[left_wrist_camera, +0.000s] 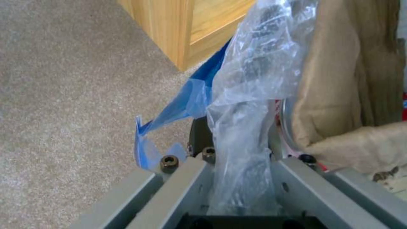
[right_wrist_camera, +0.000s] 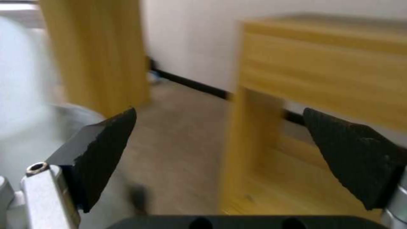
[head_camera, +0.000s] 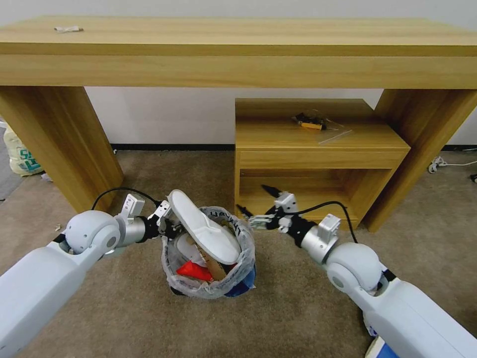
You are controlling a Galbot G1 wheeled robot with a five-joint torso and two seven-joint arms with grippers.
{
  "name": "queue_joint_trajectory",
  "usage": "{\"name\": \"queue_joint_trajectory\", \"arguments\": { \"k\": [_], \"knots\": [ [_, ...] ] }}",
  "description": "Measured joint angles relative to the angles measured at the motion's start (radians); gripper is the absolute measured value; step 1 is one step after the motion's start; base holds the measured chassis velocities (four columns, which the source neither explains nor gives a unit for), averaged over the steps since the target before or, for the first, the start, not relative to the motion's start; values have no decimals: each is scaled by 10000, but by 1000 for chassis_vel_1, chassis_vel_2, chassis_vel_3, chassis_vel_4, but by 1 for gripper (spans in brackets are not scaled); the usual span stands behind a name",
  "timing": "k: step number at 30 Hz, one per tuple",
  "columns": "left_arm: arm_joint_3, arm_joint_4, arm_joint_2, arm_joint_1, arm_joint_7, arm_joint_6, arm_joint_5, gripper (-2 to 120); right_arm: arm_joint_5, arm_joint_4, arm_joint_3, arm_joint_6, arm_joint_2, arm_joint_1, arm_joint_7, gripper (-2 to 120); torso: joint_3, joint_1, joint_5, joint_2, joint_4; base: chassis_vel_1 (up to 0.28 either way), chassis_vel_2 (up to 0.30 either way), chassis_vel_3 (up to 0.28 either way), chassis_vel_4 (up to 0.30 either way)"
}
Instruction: Pick up the trash bin and place the garbage on the floor into it.
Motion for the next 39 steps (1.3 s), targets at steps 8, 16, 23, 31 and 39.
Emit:
{"name": "queue_joint_trajectory", "arguments": {
  "k": [8, 16, 23, 31, 39],
  "knots": [
    [-112, -202, 11, 271, -23, 0, 124, 0, -465, -991, 4229, -230, 906, -3793, 314, 100, -1, -1, -1, 1, -5, 0, 0, 0, 0],
    [-14, -333, -55, 229, -59, 0, 125, 0, -279, -2446, 5183, 12, 1586, -4624, 652, 100, -1, 0, 1, 2, -2, 0, 0, 0, 0],
    [24, -429, -30, 234, -94, 0, 100, 0, 221, -4063, 5578, 118, 1832, -5160, 732, 100, 0, 0, 0, 2, -2, 0, 0, 0, 0],
    [162, -332, -39, 224, -112, 0, 93, 0, 639, -5863, 5646, 587, 1939, -5131, 1121, 100, 0, 1, 2, 2, -1, 0, 0, 0, 0],
    [284, -245, -109, 64, -131, 0, 84, 0, 1190, -6818, 5339, 501, 2039, -4649, 1021, 97, 0, 1, -1, 2, -1, 0, 0, 0, 0]
  ]
}}
